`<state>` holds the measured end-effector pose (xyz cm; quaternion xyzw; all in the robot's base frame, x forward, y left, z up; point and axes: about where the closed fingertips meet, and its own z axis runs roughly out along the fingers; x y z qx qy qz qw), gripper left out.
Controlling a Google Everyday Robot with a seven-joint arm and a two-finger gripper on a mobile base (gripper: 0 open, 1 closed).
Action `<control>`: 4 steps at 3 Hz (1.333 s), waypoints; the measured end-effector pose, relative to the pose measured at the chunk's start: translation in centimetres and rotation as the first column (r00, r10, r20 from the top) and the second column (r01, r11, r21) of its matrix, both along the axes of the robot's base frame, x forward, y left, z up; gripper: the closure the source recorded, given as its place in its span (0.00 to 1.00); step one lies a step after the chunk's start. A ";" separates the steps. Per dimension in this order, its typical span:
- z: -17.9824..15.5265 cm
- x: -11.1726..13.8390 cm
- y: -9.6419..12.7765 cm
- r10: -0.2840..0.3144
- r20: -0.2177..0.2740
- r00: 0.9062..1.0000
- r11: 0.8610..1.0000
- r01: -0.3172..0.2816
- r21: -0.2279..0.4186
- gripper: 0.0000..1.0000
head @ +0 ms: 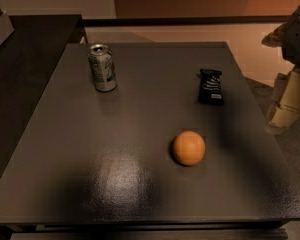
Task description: Move orange near 7up can
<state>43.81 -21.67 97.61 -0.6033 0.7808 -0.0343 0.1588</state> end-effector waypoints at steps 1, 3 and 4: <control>0.0 0.0 0.0 0.000 0.000 1.000 1.000 0.000 0.000 0.00; -1.9 -1.6 2.0 0.057 -0.019 0.998 0.995 -0.055 0.082 0.00; -3.9 -2.4 4.1 0.111 -0.020 0.994 0.985 -0.108 0.137 0.00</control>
Offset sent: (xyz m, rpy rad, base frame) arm -0.0164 0.0167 -0.0191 0.0689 0.0465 0.0526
